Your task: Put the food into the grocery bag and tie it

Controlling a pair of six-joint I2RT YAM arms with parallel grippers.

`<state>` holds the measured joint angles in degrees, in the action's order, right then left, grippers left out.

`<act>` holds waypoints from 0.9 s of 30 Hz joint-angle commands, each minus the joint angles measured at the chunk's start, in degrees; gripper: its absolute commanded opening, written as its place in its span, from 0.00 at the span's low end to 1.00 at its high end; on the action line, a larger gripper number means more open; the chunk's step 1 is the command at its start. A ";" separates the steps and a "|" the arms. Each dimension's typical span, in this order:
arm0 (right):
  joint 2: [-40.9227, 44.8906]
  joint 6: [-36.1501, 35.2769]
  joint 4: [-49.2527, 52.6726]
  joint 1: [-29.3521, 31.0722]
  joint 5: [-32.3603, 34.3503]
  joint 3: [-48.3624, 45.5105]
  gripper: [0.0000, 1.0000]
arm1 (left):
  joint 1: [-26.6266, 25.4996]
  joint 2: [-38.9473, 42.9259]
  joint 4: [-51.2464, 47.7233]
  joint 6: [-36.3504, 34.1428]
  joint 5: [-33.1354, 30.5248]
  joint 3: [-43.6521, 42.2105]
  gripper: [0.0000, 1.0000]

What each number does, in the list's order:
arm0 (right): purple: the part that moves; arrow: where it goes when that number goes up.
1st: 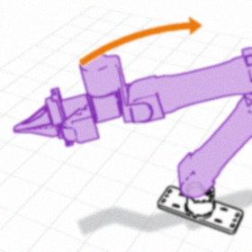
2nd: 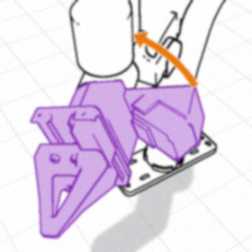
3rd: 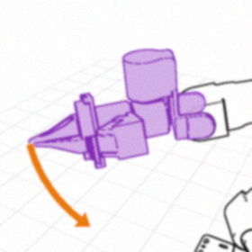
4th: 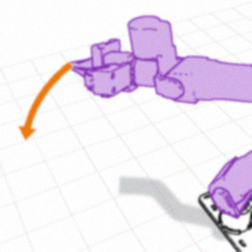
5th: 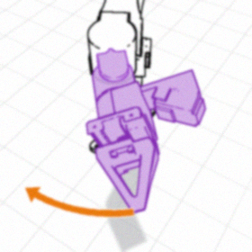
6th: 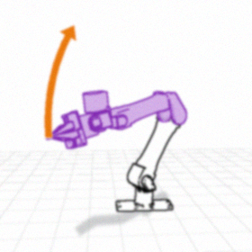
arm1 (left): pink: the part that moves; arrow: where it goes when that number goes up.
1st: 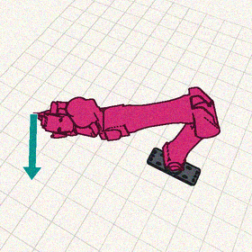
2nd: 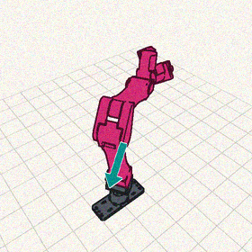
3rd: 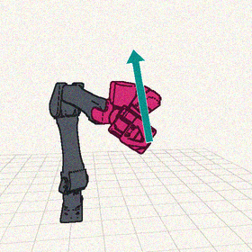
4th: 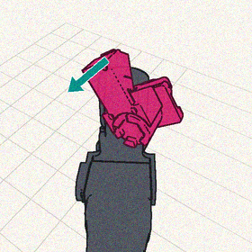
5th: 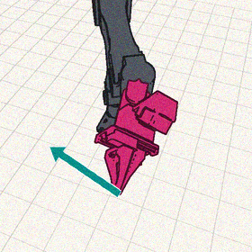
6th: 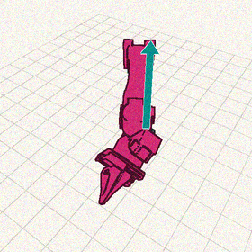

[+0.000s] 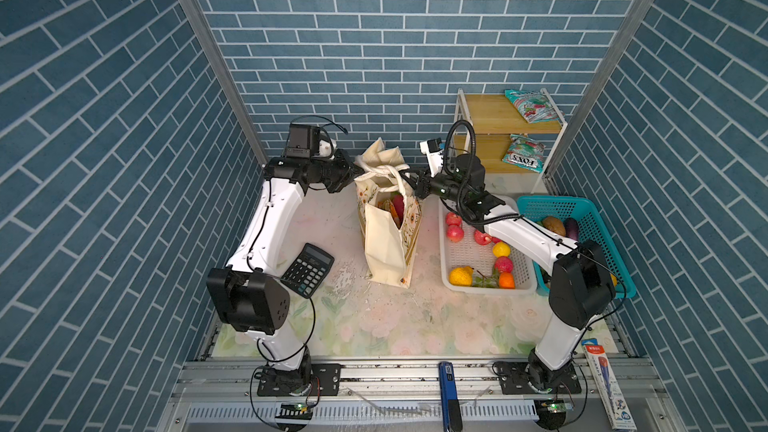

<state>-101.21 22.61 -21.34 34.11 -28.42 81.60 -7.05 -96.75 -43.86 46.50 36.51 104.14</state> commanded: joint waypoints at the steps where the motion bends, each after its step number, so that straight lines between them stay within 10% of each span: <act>1: 4.10 0.37 -3.18 -3.25 7.86 -0.51 0.00 | 2.43 1.73 -7.30 -3.84 -5.61 1.41 0.00; 14: 11.65 2.35 0.43 -5.95 17.08 -8.25 0.00 | 4.44 0.29 -13.01 -5.78 -18.07 7.63 0.00; 27: 21.20 10.15 -0.21 -13.28 36.34 -25.14 0.00 | 13.71 4.16 -6.39 -3.81 -23.00 -7.22 0.00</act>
<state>-83.64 28.45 -19.90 29.15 -11.92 59.48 -1.26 -94.80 -50.98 43.59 26.72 99.66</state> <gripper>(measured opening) 0.101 0.083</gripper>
